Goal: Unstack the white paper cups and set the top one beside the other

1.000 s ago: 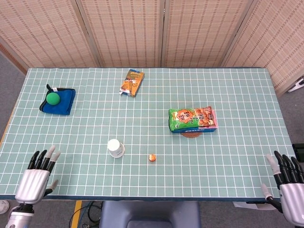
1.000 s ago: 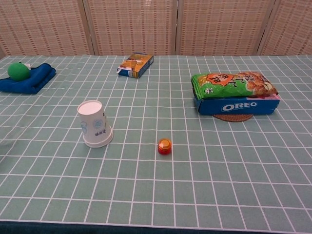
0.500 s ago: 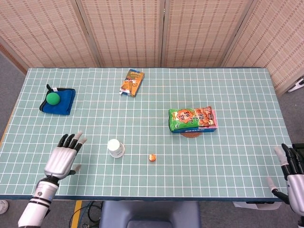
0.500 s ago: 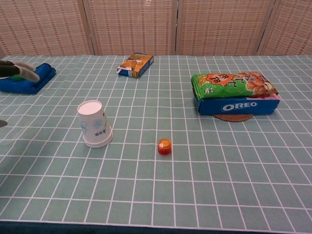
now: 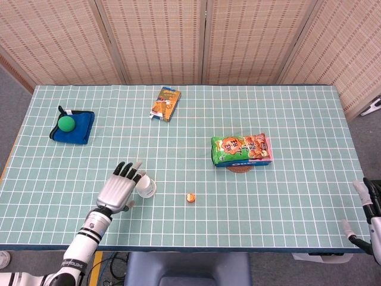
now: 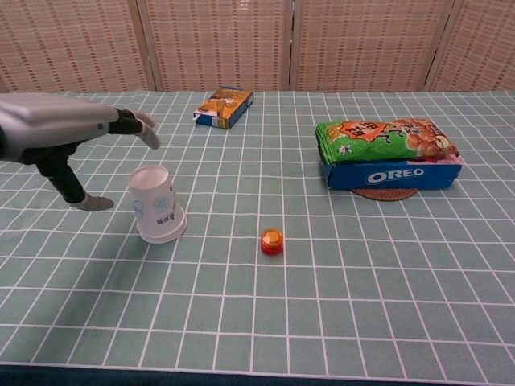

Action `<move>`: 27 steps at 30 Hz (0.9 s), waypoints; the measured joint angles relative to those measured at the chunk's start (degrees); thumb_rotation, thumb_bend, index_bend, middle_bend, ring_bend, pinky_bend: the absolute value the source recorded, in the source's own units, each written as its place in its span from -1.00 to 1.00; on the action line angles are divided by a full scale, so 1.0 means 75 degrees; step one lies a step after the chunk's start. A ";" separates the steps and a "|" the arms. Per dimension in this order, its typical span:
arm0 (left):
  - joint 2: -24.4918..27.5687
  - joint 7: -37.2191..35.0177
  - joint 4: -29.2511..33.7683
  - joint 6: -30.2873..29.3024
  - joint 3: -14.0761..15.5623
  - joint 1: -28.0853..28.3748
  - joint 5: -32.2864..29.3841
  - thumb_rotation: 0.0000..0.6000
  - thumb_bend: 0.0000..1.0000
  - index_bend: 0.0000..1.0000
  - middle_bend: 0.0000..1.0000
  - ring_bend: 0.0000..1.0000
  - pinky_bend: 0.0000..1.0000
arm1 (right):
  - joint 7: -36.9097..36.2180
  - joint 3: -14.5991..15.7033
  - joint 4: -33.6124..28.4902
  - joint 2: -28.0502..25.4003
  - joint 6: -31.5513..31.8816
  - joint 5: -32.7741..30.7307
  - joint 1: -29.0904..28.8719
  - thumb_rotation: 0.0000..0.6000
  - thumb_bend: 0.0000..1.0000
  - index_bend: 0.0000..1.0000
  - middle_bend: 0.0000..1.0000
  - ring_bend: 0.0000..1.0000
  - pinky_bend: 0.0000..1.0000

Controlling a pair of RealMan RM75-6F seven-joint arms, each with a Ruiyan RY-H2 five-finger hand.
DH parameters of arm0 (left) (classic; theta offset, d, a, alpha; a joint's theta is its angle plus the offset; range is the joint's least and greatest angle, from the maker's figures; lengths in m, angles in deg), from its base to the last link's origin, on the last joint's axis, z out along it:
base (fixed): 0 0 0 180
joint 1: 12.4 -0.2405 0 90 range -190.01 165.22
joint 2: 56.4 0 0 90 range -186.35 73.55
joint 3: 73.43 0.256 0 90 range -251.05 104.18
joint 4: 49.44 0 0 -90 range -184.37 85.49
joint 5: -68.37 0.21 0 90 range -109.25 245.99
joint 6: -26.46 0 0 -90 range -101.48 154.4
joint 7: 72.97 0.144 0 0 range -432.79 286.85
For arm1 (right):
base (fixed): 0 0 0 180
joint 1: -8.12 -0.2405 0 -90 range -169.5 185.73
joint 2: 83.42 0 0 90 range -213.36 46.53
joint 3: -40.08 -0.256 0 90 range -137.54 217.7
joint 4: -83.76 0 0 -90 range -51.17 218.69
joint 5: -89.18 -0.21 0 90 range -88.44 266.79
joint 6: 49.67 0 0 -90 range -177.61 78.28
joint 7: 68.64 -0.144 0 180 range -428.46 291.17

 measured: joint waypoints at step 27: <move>-0.0166 -0.0763 -0.1094 0.0311 0.0315 0.1561 -0.1258 1.00 -0.41 -0.49 -1.00 -1.00 -1.00 | -0.0182 -0.0002 0.0047 -0.0076 0.0180 -0.0111 0.0025 1.00 -0.38 -0.98 -1.00 -1.00 -1.00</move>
